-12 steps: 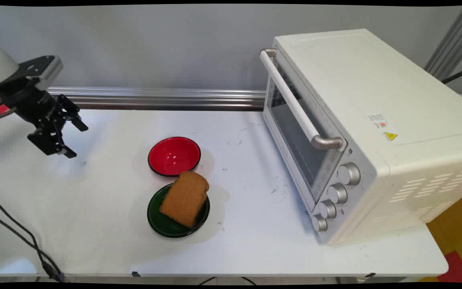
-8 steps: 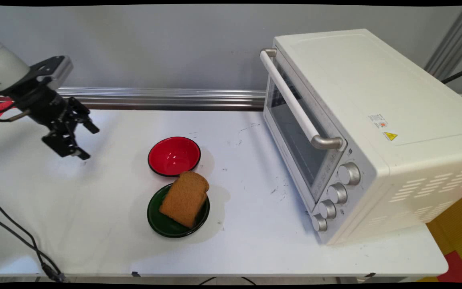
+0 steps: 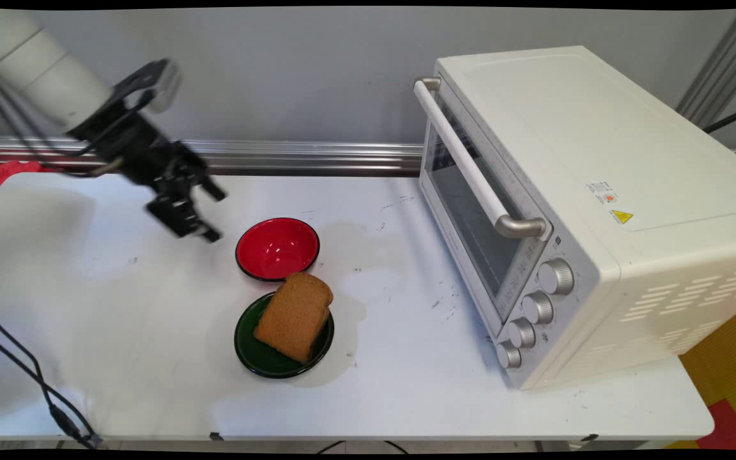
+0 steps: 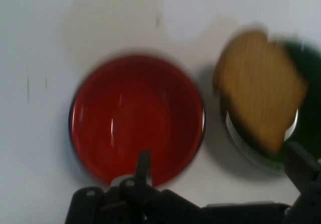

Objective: Open the oven

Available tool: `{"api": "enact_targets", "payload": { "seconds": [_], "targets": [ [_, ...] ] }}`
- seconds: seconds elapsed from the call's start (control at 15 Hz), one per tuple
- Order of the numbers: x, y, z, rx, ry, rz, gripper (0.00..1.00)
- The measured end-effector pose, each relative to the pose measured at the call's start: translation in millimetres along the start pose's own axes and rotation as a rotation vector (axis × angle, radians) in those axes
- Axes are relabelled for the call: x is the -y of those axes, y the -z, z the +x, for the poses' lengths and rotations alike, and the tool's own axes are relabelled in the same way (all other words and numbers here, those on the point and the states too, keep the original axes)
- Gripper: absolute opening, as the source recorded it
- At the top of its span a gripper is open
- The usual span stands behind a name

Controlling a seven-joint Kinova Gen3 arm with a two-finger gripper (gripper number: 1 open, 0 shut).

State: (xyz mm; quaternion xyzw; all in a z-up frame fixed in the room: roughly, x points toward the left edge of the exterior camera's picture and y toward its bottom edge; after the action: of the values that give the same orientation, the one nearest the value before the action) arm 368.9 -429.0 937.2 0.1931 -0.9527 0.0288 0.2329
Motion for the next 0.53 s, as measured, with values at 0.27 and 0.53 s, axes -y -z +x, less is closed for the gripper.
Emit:
{"api": "enact_targets", "payload": {
  "seconds": [0.27,0.53],
  "targets": [
    [-14,-8,86,-0.07,-0.032,0.019,1.0],
    [-20,-5,163,-0.139,-0.047,0.04,1.0]
  ]
}}
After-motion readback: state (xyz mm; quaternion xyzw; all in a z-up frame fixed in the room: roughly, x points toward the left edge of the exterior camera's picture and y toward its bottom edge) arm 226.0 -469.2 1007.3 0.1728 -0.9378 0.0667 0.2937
